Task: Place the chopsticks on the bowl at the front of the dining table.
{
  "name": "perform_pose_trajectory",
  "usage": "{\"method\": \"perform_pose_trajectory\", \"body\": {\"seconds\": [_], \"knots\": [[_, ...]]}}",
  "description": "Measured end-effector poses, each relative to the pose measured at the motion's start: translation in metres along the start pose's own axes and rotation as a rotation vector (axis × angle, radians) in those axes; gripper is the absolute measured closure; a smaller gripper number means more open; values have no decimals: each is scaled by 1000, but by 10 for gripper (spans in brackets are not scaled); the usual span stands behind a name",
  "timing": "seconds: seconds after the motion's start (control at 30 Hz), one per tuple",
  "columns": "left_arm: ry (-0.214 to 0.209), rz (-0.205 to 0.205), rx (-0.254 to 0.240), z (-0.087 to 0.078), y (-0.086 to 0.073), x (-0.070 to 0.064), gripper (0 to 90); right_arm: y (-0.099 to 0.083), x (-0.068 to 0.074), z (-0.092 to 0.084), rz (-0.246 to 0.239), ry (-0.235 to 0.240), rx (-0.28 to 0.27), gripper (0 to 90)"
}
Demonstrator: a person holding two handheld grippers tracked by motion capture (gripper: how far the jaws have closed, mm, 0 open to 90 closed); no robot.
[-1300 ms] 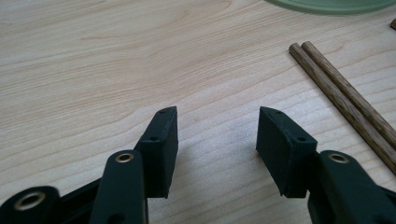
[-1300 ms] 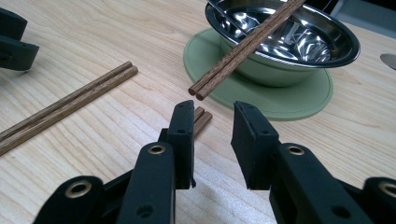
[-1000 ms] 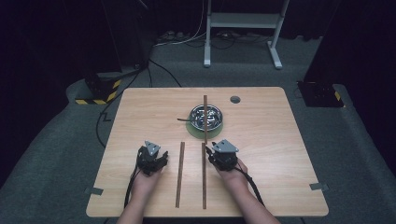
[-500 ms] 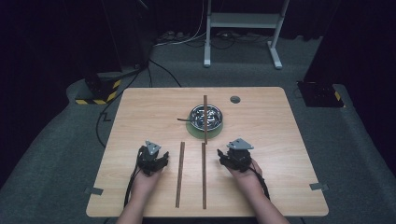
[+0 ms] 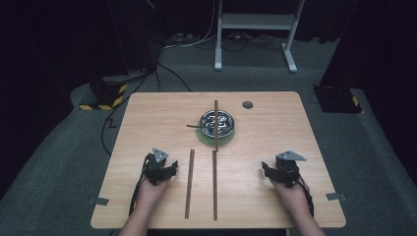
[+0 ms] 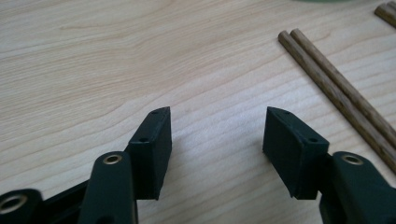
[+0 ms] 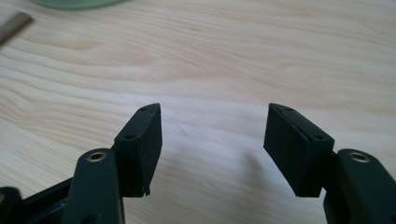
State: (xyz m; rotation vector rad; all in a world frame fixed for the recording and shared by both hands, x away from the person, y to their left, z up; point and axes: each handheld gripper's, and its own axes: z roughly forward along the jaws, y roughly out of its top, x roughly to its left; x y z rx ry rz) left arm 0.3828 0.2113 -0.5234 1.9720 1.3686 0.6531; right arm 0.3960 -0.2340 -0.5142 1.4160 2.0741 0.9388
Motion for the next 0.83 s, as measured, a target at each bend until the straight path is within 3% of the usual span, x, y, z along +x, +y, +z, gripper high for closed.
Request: {"method": "perform_pose_trajectory", "body": {"seconds": [0.07,0.17,0.37,0.47,0.6,0.83], "knots": [[-16,-10,26,-4,-2,7,389,-5,-9,-3,22,-15,13,367],[-13,-34,56,-14,-10,21,349,-13,-18,-5,14,-34,28,358],[20,-70,51,-40,-38,51,285,-21,-31,-13,10,-37,31,335],[24,-71,52,-53,-53,63,210,-23,-34,-14,17,-44,25,332],[41,-93,17,-60,-66,64,145,-23,-35,-15,13,-46,24,337],[19,-70,7,-58,-65,63,153,-23,-34,-15,19,-51,25,334]]}}
